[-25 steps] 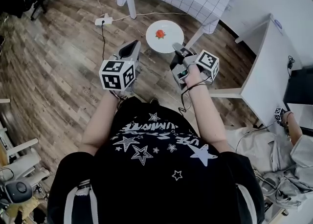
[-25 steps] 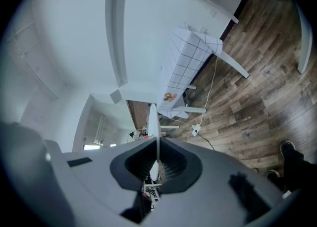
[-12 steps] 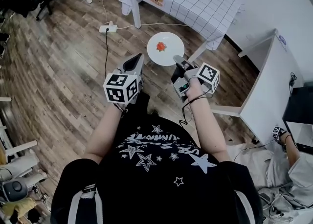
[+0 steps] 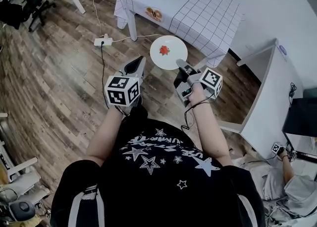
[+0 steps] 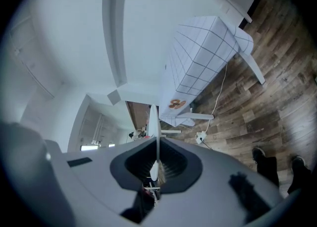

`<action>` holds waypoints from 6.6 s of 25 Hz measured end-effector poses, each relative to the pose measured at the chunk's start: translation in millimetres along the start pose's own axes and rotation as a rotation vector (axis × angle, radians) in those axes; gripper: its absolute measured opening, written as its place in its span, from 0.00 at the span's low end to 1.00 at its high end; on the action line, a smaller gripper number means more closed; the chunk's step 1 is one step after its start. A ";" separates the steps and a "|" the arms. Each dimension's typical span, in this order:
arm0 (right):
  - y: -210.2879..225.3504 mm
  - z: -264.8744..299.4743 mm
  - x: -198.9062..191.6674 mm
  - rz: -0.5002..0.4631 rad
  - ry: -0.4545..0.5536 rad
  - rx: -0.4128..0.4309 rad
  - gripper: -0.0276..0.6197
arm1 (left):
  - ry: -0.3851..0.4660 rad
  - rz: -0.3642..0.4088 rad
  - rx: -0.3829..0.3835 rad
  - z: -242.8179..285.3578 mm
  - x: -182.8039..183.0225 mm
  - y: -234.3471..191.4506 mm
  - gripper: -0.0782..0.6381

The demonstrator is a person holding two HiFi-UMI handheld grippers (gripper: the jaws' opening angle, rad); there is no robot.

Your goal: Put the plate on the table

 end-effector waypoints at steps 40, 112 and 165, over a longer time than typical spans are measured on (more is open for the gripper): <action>-36.0 333.1 81.6 -0.037 -0.102 0.022 0.08 | 0.039 -0.039 0.103 145.4 88.0 -259.2 0.12; -11.7 604.4 214.4 -0.130 -0.080 -0.311 0.08 | -0.189 -0.004 -0.091 417.4 202.5 -494.4 0.12; -44.9 481.6 251.2 -0.420 -0.126 -0.090 0.09 | -0.101 0.043 -0.014 383.7 186.7 -349.2 0.12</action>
Point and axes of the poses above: the fingertips, and each gripper's own axes: z forward along the fingers, y to its right, x out of its top, the point moved 10 cm from there along -z, backward along the fingers, and after that the axes turned 1 degree about z, right-handed, at the moved point
